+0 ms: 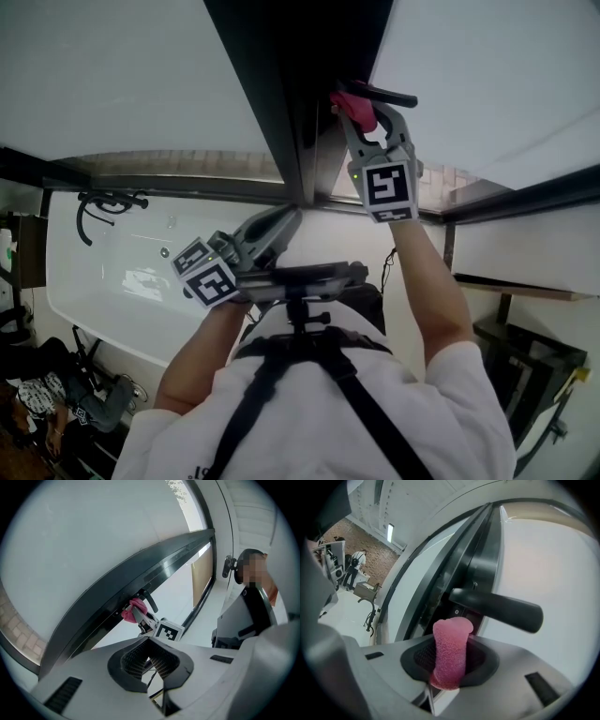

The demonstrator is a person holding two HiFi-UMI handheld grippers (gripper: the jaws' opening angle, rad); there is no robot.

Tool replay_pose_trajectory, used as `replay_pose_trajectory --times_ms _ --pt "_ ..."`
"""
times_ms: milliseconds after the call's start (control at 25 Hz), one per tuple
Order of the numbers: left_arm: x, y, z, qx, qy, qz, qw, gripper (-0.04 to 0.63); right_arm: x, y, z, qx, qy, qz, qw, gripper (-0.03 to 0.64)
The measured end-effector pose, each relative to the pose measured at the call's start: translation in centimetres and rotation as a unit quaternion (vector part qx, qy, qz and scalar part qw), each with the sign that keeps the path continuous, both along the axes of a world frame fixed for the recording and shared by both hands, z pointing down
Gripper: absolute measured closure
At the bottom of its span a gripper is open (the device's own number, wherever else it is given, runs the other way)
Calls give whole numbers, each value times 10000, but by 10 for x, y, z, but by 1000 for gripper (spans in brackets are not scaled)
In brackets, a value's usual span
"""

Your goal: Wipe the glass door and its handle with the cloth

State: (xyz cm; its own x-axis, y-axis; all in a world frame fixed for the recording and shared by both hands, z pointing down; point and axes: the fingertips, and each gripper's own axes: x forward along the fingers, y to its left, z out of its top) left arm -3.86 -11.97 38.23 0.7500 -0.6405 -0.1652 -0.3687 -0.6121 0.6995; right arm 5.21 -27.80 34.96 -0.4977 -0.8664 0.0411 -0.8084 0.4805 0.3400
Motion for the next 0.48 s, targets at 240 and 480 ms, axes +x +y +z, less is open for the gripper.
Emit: replay_pose_trajectory --times_ms 240,480 --pt "-20 -3 4 -3 19 4 10000 603 -12 -2 13 -44 164 -53 9998 517" --pt "-30 -12 -6 -205 67 -86 9997 603 -27 -6 34 -180 216 -43 9996 517"
